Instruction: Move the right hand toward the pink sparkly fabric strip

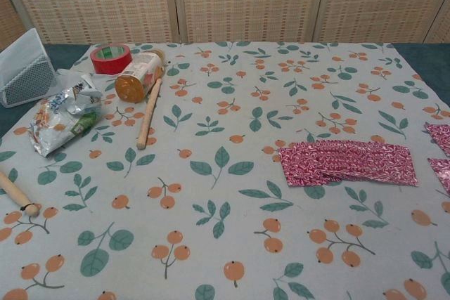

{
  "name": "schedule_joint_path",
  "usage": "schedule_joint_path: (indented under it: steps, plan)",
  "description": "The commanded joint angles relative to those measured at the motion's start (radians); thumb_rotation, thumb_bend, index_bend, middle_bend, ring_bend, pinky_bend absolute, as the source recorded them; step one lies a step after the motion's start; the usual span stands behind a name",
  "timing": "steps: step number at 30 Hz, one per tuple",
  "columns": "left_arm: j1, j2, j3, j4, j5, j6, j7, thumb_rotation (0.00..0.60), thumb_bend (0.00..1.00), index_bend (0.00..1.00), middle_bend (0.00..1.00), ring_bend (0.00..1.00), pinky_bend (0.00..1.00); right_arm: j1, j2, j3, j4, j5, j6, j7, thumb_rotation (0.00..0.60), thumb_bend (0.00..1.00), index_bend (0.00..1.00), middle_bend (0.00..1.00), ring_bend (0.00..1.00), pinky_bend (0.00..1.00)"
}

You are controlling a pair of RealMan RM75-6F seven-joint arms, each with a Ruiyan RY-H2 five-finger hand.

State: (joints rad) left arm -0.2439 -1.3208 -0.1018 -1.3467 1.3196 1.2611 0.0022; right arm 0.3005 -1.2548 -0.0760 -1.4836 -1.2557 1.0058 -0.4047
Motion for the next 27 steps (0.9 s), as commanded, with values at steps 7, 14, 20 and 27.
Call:
schedule_joint_path:
  steps: [7, 14, 20, 27]
  plan:
    - [0.000, 0.000, 0.001, -0.003, 0.000, -0.001, 0.003, 0.600, 0.33, 0.02, 0.00, 0.00, 0.12, -0.032, 0.057, -0.021, -0.070, 0.034, 0.037, -0.061, 0.600, 1.00, 0.52, 0.82, 0.83, 0.88]
    - [-0.002, 0.001, 0.001, -0.003, -0.004, -0.008, 0.001, 0.600, 0.33, 0.02, 0.00, 0.00, 0.13, -0.079, 0.047, 0.004, -0.088, -0.075, 0.196, 0.029, 0.600, 1.00, 0.51, 0.82, 0.83, 0.88]
    - [-0.005, -0.002, 0.002, 0.004, -0.008, -0.019, 0.005, 0.600, 0.33, 0.02, 0.00, 0.00, 0.13, -0.135, 0.032, 0.006, -0.081, -0.256, 0.390, 0.156, 0.600, 0.83, 0.37, 0.74, 0.67, 0.87]
    - [-0.001, -0.001, 0.005, -0.004, 0.000, -0.004, 0.016, 0.600, 0.33, 0.02, 0.00, 0.00, 0.14, -0.168, -0.031, 0.049, 0.041, -0.306, 0.507, 0.261, 0.600, 0.21, 0.01, 0.11, 0.02, 0.36]
